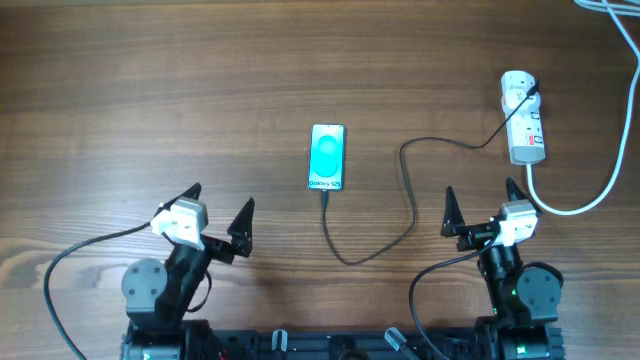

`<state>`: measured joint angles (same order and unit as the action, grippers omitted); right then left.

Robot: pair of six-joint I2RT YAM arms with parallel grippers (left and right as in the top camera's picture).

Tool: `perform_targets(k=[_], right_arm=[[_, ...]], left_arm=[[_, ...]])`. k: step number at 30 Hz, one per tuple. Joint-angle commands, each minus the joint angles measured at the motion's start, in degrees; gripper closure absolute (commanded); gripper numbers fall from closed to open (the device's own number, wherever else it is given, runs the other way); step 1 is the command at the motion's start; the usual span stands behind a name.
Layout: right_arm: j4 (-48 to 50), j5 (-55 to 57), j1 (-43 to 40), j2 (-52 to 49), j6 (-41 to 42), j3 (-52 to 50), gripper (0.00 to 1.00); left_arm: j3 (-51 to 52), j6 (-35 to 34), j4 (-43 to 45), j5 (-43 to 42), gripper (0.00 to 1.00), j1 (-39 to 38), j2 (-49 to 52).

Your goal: Plug charger to phone and switch on socket

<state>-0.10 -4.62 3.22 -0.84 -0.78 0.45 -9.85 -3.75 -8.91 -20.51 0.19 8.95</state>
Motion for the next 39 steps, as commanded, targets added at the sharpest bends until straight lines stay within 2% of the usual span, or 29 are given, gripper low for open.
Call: perform_targets(k=[1, 4, 9, 14, 18, 22, 27, 33, 39], right_arm=[[0.13, 0.74, -0.20, 0.42, -0.70, -0.13, 0.00], [0.13, 0.74, -0.20, 0.42, -0.70, -0.13, 0.00], [0.13, 0.74, -0.20, 0.42, -0.70, -0.13, 0.00], [0.13, 0.74, -0.20, 0.42, -0.70, -0.13, 0.00], [0.13, 0.74, -0.20, 0.42, -0.70, -0.13, 0.00], [0.13, 0.74, -0.20, 0.42, -0.70, -0.13, 0.00], [0.13, 0.74, -0.20, 0.42, -0.72, -0.13, 0.00], [0.13, 0.74, -0.20, 0.42, -0.72, -0.13, 0.00], [0.13, 0.74, -0.20, 0.42, -0.70, -0.13, 0.00]], left_arm=[[3.04, -4.50, 2.84, 2.62, 0.00, 0.39, -2.36], [4.79, -7.26, 4.50, 5.66, 0.00, -0.11, -4.44], [7.17, -7.23, 6.16, 6.73, 0.00, -0.94, -8.09], [9.49, -11.26, 9.88, 10.01, 0.00, -0.94, -8.79], [9.49, -11.19, 9.22, 11.04, 0.00, -0.94, -8.81], [9.49, -7.08, 5.27, 10.93, 0.00, -1.01, -8.81], [9.49, -0.11, 5.22, 11.15, 0.00, -1.09, -8.79], [9.51, 0.42, 4.50, 20.15, 0.00, -1.05, -8.81], [9.51, 6.49, 4.44, 19.45, 0.00, -0.98, -8.79]])
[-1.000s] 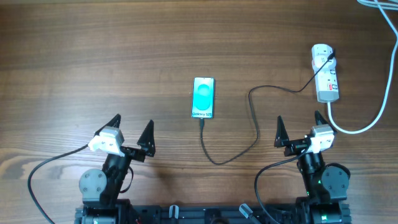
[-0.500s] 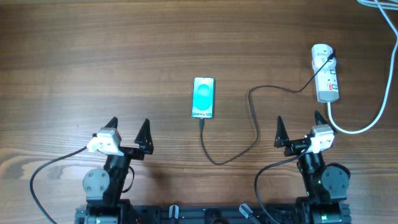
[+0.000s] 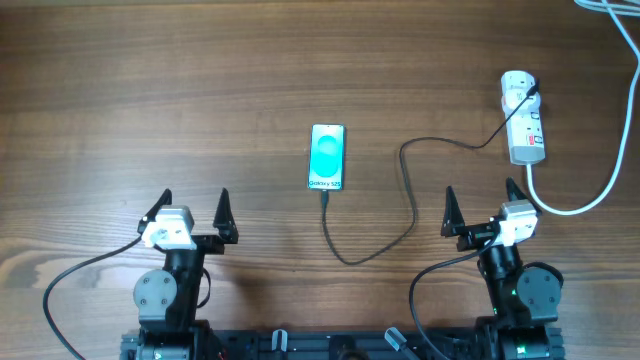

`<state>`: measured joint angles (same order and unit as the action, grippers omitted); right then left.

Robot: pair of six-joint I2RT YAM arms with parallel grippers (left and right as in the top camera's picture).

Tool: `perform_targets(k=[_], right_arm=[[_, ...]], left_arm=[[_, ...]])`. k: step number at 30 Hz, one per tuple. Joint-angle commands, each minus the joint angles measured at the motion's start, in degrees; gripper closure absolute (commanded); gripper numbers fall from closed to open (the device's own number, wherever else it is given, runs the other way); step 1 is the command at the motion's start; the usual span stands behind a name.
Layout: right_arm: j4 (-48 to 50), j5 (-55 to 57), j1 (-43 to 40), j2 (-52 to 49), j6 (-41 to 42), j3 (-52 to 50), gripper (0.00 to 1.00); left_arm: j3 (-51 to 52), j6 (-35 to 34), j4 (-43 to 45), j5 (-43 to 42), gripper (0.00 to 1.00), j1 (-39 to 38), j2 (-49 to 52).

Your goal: Plug charger to phone and switch on socket

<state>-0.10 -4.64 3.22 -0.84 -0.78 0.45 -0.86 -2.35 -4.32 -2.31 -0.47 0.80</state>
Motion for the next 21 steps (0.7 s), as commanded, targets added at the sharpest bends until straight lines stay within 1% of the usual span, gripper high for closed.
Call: perform_targets(k=[1, 21], right_arm=[[0.13, 0.76, -0.20, 0.42, -0.72, -0.13, 0.00], [0.13, 0.76, -0.20, 0.42, -0.72, -0.13, 0.00]], left_arm=[[0.52, 5.18, -0.17, 1.31, 0.00, -0.33, -0.66], [0.52, 4.94, -0.07, 0.87, 0.00, -0.39, -0.63]])
